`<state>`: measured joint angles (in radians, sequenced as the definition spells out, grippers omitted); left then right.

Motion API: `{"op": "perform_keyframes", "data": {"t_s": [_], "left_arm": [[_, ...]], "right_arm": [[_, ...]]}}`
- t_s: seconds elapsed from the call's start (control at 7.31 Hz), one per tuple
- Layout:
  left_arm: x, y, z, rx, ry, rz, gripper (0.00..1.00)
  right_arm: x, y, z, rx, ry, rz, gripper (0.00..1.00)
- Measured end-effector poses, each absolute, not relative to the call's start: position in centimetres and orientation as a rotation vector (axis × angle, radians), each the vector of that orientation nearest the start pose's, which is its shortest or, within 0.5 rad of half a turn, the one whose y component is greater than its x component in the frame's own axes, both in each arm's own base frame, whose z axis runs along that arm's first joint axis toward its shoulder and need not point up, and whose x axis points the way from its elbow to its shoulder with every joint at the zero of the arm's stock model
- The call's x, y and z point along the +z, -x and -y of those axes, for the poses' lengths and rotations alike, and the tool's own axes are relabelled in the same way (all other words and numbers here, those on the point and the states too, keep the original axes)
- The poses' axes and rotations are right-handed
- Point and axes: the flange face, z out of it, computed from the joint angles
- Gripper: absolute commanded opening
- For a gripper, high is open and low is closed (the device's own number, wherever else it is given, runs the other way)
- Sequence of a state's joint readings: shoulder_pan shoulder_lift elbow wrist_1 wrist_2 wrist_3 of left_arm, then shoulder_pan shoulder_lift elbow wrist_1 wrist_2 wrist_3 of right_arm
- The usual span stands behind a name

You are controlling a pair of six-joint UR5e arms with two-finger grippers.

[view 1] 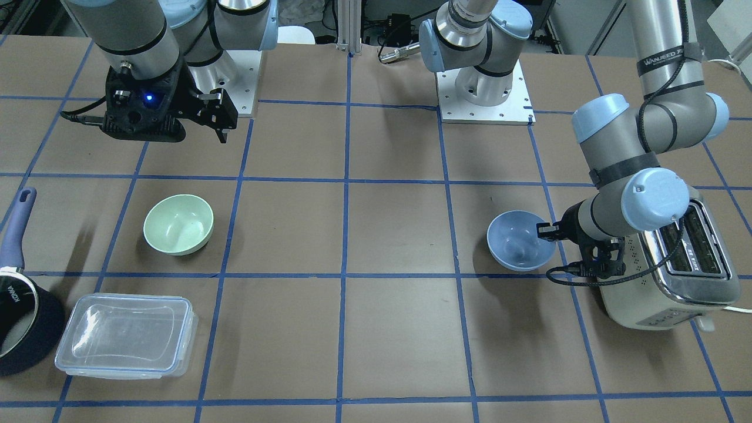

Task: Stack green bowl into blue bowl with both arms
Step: 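Lift and carry the light blue bowl with the left gripper to the table center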

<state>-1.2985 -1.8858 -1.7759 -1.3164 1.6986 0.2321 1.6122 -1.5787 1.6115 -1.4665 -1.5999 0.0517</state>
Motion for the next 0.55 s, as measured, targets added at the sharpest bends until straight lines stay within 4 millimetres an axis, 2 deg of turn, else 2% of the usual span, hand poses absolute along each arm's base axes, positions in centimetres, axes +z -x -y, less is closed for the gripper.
{"op": "perform_keyframes", "data": {"t_s": [0.27, 0.55], "left_arm": [[27.9, 0.2, 57.2, 0.411, 0.021, -3.097, 0.0], [29.4, 6.7, 58.6, 0.371, 0.075, -3.165, 0.0]], "right_arm": [[46.2, -15.0, 46.7, 0.218, -0.013, -3.17, 1.0], [46.1, -15.0, 46.7, 0.219, -0.011, -3.171, 1.0]]}}
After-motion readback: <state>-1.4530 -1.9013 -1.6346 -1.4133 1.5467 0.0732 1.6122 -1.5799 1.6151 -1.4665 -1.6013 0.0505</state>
